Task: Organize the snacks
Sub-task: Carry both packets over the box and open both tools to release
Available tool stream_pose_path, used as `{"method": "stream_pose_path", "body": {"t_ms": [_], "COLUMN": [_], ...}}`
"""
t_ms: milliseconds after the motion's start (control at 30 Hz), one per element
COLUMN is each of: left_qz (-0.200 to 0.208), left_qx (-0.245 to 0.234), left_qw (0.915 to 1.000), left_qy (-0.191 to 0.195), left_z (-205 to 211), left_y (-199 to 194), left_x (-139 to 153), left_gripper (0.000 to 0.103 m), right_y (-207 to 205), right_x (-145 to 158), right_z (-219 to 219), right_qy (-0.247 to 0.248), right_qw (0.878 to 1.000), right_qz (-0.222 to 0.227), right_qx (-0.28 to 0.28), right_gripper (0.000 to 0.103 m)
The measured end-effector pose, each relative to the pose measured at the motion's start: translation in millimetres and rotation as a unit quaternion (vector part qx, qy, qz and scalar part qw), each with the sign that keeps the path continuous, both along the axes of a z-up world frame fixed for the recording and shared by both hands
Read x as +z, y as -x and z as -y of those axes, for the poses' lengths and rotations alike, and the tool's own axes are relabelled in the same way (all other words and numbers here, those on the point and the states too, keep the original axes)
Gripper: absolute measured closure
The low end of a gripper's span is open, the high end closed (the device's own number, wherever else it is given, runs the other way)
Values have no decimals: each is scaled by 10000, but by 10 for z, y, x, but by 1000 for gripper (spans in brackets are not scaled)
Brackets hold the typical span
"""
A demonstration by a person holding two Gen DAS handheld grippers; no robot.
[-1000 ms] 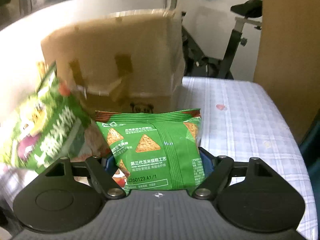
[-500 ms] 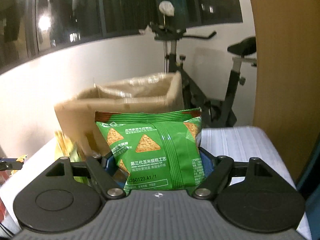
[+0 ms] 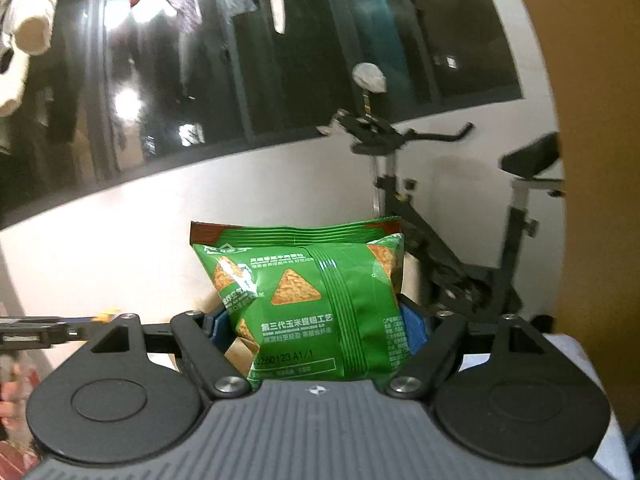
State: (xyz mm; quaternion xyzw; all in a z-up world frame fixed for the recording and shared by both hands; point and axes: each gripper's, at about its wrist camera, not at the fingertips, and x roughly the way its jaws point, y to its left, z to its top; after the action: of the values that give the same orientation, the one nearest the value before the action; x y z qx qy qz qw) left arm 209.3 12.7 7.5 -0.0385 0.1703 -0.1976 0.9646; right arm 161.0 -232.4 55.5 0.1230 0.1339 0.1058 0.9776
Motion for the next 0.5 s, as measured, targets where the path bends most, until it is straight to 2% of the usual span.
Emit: {"method": "stream_pose_path", "body": {"t_ms": [233, 367, 500], "left_qz": [-139, -391, -578], "left_qx": [-13, 104, 176], "left_qw": [9999, 9992, 9981], "left_qy": [102, 62, 88], "left_z": [297, 434, 470], "left_y": [-763, -1118, -1288], "left_x": [127, 59, -68], "left_gripper": [69, 69, 69], "right_y": [-828, -1207, -1385], "right_x": [-14, -133, -285], "right_z": [-74, -69, -64], "right_qy": [-497, -749, -853], "right_qw": [9985, 9960, 9930], "right_qz": [-194, -470, -769], "right_qx": [151, -98, -275], "right_gripper": [23, 23, 23]}}
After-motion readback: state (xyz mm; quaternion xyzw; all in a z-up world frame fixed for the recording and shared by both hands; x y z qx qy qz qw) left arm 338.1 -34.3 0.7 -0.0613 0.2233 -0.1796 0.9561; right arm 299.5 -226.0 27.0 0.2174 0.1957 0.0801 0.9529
